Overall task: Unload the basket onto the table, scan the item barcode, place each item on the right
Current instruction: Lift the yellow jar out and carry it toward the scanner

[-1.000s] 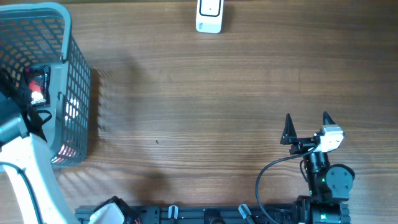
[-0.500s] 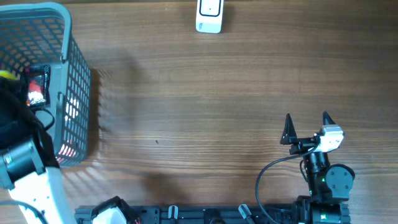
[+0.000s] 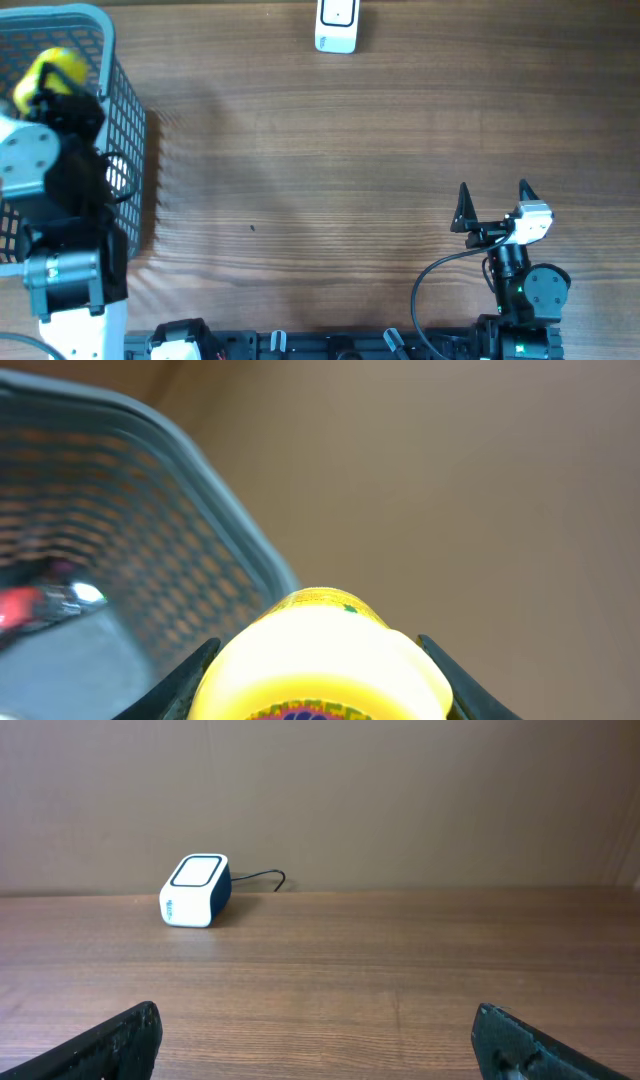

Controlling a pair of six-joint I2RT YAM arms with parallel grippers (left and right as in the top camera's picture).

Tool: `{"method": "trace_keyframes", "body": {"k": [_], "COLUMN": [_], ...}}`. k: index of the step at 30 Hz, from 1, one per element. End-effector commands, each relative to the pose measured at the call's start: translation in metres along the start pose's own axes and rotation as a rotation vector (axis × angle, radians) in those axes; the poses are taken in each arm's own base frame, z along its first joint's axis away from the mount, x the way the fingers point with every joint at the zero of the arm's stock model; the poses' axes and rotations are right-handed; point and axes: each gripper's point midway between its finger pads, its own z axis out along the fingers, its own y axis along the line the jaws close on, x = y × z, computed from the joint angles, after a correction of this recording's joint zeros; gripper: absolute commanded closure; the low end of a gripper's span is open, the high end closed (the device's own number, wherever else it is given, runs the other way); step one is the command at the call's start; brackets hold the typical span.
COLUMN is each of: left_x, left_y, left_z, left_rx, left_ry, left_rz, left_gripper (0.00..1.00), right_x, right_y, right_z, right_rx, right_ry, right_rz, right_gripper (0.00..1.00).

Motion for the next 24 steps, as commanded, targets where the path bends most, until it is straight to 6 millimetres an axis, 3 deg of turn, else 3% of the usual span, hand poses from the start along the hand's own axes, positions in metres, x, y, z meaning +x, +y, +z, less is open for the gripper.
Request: {"method": "trace_keyframes", "body": {"k": [1, 5, 9, 12, 14, 19, 24], "left_x": [0.021, 0.052, 0.084, 0.116, 0.148, 0.204, 0.264], "left_y": [-0.032, -0.057, -0.068, -0.072, -0.074, -0.07, -0.05], "left_z": [-0.003, 0.003, 0.018, 0.034, 0.047, 0.068, 0.079], "left_rx": [0.099, 0.165, 0.176, 0.172, 0.166, 0.143, 0.081], "left_ry": [0.049, 0.116, 0.173, 0.221, 0.267, 0.341, 0.444], "left_rz": [-0.005, 0.005, 0.026, 0.05, 0.075, 0.122, 0.201], "left_gripper": [0.53, 0.54, 0.53, 0.54, 0.53, 0.54, 0.55], "right_x": [-0.002, -0.002, -0.002, -0.002, -0.002, -0.002, -0.002], "right_y": [-0.003, -0.003, -0.003, -0.003, -0.003, -0.003, -0.003], "right_z": [0.0, 0.0, 0.0, 0.0, 0.0, 0.0, 0.0], "right_rx": [0.014, 0.014, 0.014, 0.014, 0.014, 0.014, 0.014], "right_ry": [-0.011, -0.011, -0.011, -0.011, -0.011, -0.011, -0.011], "right_rz": [0.011, 0.011, 0.011, 0.011, 0.011, 0.011, 0.011], "right_gripper": [0.0, 0.0, 0.0, 0.0, 0.0, 0.0, 0.0]}}
